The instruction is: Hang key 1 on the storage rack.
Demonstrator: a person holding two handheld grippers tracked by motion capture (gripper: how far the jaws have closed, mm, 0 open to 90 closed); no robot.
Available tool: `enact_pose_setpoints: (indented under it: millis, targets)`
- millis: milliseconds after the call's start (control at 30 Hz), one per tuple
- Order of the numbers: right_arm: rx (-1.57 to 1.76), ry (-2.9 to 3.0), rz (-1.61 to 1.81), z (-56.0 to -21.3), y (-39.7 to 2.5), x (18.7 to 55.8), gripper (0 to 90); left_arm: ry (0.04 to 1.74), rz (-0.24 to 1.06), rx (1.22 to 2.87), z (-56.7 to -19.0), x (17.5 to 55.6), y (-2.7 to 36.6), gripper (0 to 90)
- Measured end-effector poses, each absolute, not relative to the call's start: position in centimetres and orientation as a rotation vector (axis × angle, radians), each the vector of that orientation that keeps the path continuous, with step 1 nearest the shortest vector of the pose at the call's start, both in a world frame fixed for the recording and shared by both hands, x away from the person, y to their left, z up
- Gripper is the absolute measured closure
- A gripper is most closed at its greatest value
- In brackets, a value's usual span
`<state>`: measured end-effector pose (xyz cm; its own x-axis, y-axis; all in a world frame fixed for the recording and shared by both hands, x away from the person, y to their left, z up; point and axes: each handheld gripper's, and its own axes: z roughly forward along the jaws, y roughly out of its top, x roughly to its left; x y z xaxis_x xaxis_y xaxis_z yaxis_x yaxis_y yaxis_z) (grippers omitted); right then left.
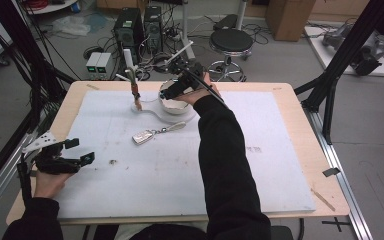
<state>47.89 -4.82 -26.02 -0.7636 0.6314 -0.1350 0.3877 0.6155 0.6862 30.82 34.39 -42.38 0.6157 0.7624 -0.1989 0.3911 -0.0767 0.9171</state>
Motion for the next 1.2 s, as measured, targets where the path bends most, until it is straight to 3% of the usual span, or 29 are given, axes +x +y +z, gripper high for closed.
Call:
enact_pose_setpoints:
  millis: [1200]
  targets:
    - [0.897, 2.338, 1.034, -27.2, -16.7, 41.6, 0.7, 0.966, 0.411, 1.691, -42.3, 30.7, 34.5, 2.3]
